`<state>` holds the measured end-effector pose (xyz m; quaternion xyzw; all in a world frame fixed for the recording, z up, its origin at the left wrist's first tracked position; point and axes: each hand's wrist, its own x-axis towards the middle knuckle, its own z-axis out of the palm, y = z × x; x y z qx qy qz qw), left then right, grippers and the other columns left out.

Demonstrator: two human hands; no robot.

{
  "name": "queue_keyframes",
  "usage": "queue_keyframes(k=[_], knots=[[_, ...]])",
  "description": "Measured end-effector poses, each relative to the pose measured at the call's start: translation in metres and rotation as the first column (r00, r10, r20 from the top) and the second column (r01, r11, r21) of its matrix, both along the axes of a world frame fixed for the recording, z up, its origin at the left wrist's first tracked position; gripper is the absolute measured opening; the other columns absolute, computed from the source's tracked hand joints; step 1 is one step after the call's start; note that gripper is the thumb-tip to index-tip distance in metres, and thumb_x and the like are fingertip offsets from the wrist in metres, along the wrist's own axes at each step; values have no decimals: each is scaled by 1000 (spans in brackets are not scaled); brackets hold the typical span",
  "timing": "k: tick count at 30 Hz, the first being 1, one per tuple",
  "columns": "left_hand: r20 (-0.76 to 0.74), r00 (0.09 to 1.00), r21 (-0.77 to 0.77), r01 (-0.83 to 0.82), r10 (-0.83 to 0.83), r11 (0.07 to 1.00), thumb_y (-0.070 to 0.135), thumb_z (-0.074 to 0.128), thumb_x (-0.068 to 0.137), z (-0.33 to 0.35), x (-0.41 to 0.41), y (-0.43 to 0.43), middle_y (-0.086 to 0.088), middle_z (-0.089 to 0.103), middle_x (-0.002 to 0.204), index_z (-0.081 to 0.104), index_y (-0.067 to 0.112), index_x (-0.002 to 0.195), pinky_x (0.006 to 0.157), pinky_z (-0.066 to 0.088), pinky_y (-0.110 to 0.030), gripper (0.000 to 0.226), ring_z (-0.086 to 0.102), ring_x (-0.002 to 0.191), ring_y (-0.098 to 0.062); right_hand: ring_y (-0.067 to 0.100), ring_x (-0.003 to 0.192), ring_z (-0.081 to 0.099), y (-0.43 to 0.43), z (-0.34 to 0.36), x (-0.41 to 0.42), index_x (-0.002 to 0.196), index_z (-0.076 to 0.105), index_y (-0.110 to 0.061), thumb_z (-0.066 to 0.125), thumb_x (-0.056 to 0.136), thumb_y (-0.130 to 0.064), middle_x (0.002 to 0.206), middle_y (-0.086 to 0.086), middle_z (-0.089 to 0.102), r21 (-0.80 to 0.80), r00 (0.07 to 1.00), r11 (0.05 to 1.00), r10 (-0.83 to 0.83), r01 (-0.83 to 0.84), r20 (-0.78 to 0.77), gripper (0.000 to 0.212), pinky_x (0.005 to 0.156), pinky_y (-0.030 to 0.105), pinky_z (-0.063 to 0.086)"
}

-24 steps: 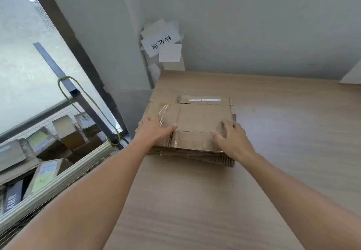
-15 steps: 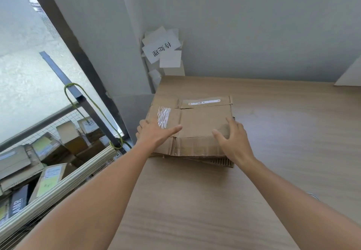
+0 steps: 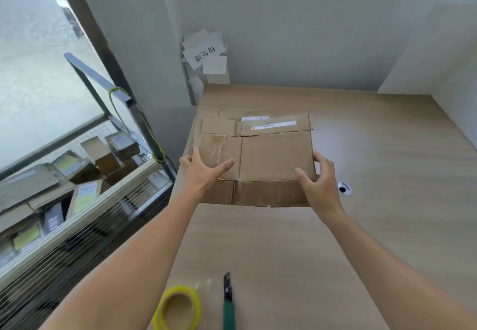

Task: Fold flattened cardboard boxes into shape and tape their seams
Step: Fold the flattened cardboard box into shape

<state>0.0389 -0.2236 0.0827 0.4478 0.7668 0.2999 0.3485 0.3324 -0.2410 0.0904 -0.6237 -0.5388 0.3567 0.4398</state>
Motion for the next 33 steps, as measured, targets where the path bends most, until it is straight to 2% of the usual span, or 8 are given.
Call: queue_keyframes(k=[4, 13, 17, 20, 23, 26, 29, 33], knots=[[72, 997, -18, 14, -13, 1000, 76, 79, 59, -1, 24, -89, -8, 20, 151, 21, 20, 157, 111, 35, -44, 128, 35, 138, -30, 24, 128, 53, -101, 2, 25, 147, 39, -23, 72, 93, -24, 139, -2, 44, -64, 999, 997, -43, 43, 7, 63, 105, 44, 50], [159, 977, -190, 169, -139, 967, 75, 80, 59, -40, 92, -215, -7, 20, 148, 24, 14, 157, 115, 30, -39, 128, 38, 138, -29, 18, 135, 41, -254, -31, 87, 159, 22, -12, 73, 93, -27, 137, 4, 35, -288, 989, 950, -86, 119, 124, 85, 115, 41, 38], [131, 975, -226, 206, -180, 952, 72, 79, 64, -55, 132, -231, -6, 18, 149, 20, 15, 157, 115, 31, -42, 125, 34, 140, -30, 18, 141, 35, -268, -55, 121, 161, 17, -10, 69, 95, -37, 150, 4, 26, -420, 980, 900, -41, 121, 195, 88, 113, 31, 32], [-7, 957, -308, 272, -289, 911, 79, 70, 68, -66, 158, -232, -10, 20, 154, 19, 16, 158, 116, 28, -47, 120, 26, 145, -30, 22, 137, 41, -264, -74, 150, 154, 34, -8, 67, 94, -39, 146, 5, 28, -516, 970, 844, -23, 148, 241, 75, 109, 31, 34], [-1, 938, -391, 320, -348, 863, 79, 65, 74, -81, 184, -234, -7, 10, 163, 13, 14, 159, 120, 24, -50, 119, 15, 150, -30, 27, 137, 38, -255, -93, 176, 144, 48, -9, 65, 91, -41, 143, 8, 34, -557, 963, 819, 24, 136, 270, 64, 114, 40, 34], [-58, 964, -414, 213, -260, 885, 73, 68, 77, -93, 204, -232, -11, 1, 167, 0, 12, 160, 123, 16, -49, 124, 5, 154, -30, 34, 140, 31, -241, -111, 193, 141, 47, -2, 63, 94, -41, 146, 16, 34, -573, 934, 811, 102, 121, 341, 63, 114, 37, 28], [-106, 969, -443, 153, -221, 884, 74, 68, 75, -100, 216, -231, -12, -1, 168, 0, 12, 160, 123, 16, -50, 126, 3, 154, -30, 29, 141, 36, -228, -121, 200, 143, 47, -3, 61, 95, -42, 149, 15, 37, -586, 952, 807, 118, 74, 283, 63, 107, 30, 30], [-125, 969, -436, 140, -214, 889, 79, 70, 68, -105, 231, -229, -11, -2, 168, 1, 17, 161, 123, 17, -51, 131, 4, 154, -31, 24, 153, 20, -226, -124, 196, 159, 26, -11, 60, 93, -48, 164, 11, 22, -588, 980, 806, 50, 74, 193, 83, 120, 40, 25]])
